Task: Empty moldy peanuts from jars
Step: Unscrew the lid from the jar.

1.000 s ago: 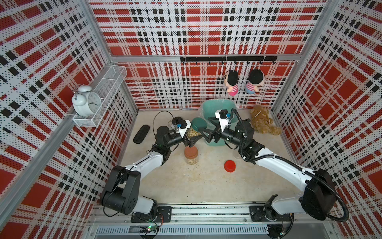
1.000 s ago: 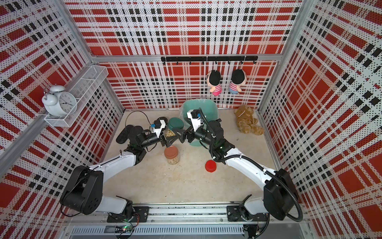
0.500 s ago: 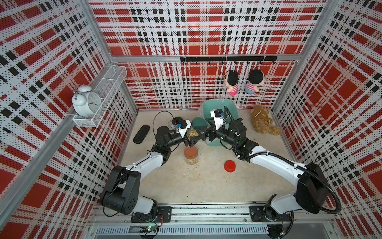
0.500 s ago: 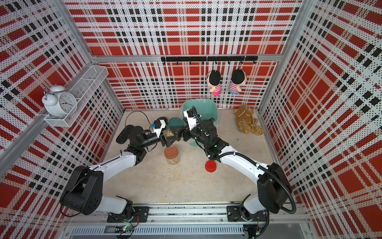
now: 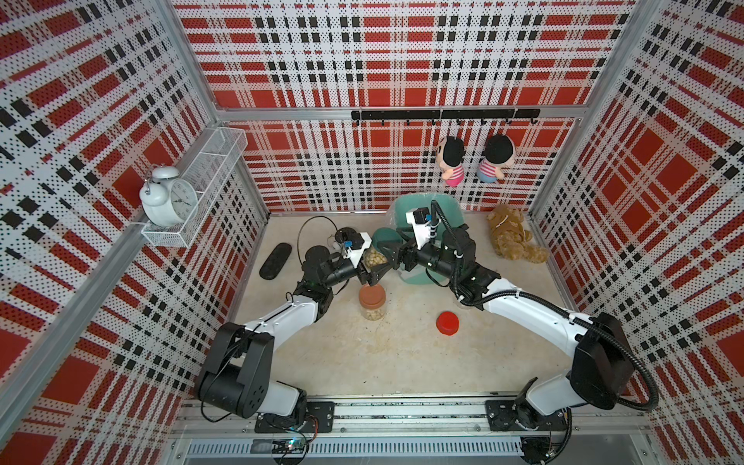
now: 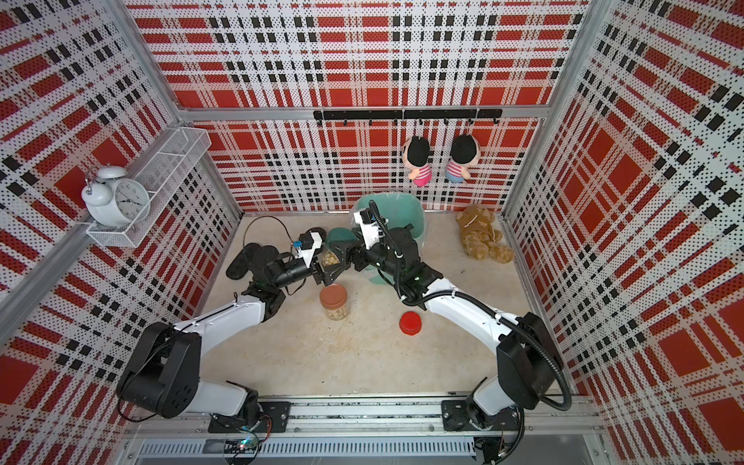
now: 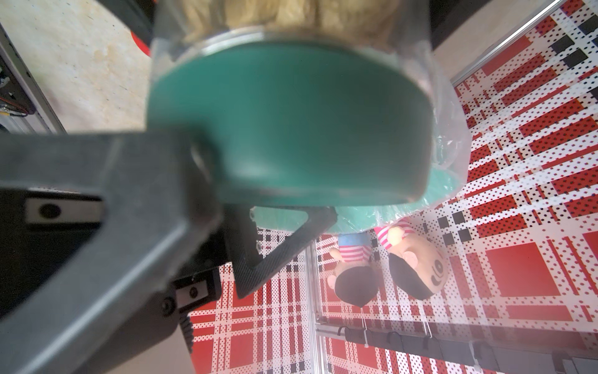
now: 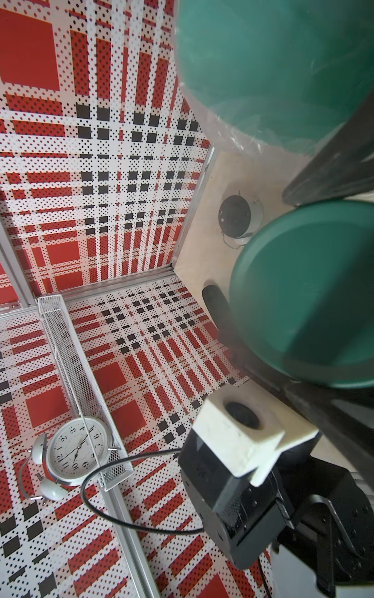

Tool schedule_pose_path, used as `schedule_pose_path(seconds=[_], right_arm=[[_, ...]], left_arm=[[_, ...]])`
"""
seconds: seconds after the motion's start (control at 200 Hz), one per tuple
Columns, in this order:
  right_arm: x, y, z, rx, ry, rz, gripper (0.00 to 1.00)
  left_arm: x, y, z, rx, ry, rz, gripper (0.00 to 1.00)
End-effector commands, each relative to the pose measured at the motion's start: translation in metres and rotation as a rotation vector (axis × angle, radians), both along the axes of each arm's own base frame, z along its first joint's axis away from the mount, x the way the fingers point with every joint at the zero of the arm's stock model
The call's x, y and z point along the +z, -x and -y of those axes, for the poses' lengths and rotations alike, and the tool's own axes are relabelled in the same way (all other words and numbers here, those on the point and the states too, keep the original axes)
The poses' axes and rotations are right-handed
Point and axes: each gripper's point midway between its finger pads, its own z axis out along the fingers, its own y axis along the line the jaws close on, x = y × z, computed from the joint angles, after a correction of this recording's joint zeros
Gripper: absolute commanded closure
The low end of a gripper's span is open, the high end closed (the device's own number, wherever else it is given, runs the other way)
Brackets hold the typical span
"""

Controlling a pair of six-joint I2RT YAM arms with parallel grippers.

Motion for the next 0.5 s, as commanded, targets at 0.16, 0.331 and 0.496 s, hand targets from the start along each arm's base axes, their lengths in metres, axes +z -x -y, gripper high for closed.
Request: schedule_pose_path(seconds=[0.16,0.331,0.496], right_arm=[[-0.0033,0.0043,-0.0067,0.03,0.028,-0.009,0.0],[-0.0042,0.0034,-0.0081,0.033,0.041,-0.013,0.01],[-0.0048,0.0069,-0.0127,0.069,0.045,-0.015,0.1]], left_arm=[[0.0359,0.0086,-0.0009,-0.004,0.05,0.124,1.0],[0.0362,0.0093,-0.0004,-0.009,0.051,0.124,1.0],[0.0361,0.0106,0.0002,-0.016,0.051,0.123,1.0]])
